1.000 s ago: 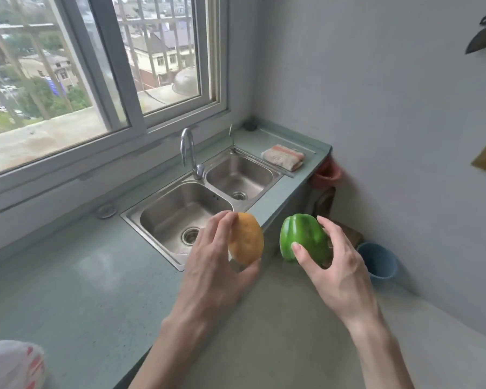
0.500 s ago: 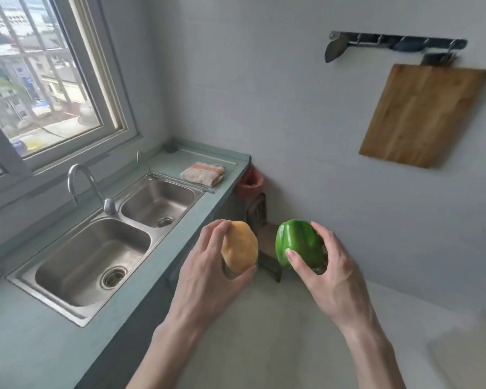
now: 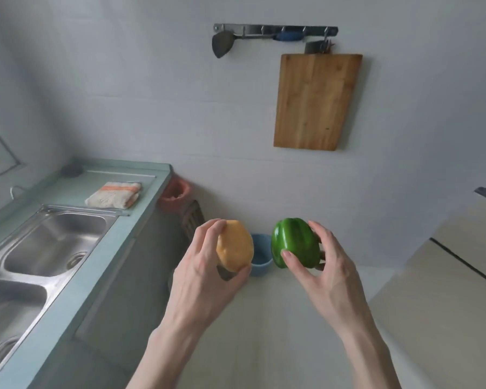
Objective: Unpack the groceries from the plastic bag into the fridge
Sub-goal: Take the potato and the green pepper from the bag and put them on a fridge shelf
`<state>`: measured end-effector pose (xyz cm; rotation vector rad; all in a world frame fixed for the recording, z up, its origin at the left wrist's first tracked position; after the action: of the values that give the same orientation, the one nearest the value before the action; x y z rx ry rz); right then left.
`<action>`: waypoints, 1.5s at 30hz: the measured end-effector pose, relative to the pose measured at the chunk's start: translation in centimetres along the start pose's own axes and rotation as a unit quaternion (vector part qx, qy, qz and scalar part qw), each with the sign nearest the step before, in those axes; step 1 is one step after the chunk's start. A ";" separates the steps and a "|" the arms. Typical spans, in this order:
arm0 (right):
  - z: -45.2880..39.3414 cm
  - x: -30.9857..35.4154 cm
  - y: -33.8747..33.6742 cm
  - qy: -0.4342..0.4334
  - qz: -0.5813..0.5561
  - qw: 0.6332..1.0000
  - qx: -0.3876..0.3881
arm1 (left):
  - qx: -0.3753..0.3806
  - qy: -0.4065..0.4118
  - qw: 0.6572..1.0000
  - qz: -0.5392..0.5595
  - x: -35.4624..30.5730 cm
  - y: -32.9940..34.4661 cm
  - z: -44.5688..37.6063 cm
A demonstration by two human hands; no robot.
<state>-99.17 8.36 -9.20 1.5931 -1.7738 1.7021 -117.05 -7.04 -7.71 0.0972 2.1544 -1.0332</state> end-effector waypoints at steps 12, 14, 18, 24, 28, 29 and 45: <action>-9.0 -7.8 -5.9 0.093 0.036 0.990 -0.095 | 0.090 0.087 0.989 0.075 -3.4 12.2 -13.5; -10.9 -8.6 -6.8 0.108 0.044 0.987 -0.112 | 0.109 0.111 0.983 0.095 -4.2 14.1 -16.2; -14.0 -10.3 -8.6 0.132 0.061 0.977 -0.157 | 0.128 0.163 0.969 0.135 -5.9 17.6 -21.1; -16.4 -12.5 -11.6 0.173 0.103 0.953 -0.226 | 0.180 0.232 0.938 0.182 -8.8 23.3 -25.9; -15.9 -13.8 -14.6 0.208 0.131 0.931 -0.270 | 0.226 0.256 0.914 0.220 -11.3 27.4 -27.4; -15.6 -14.1 -15.4 0.216 0.138 0.925 -0.282 | 0.238 0.261 0.907 0.229 -12.1 28.3 -27.5; -10.4 -21.5 -27.7 0.303 0.173 0.836 -0.423 | 0.332 0.365 0.825 0.276 -26.5 40.7 -25.3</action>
<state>-74.50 35.19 -6.06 0.3230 -2.0479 1.0401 -97.95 44.26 -6.66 1.5741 2.0204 -1.4672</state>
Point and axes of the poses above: each hand's wrist, its own z-axis away from the middle knuckle, its own y-axis out of the palm, x = y × z, the point moved 8 cm from there along -z, towards the middle knuckle, and after that the axes turned 2 degrees about z, right-handed, at the moved point
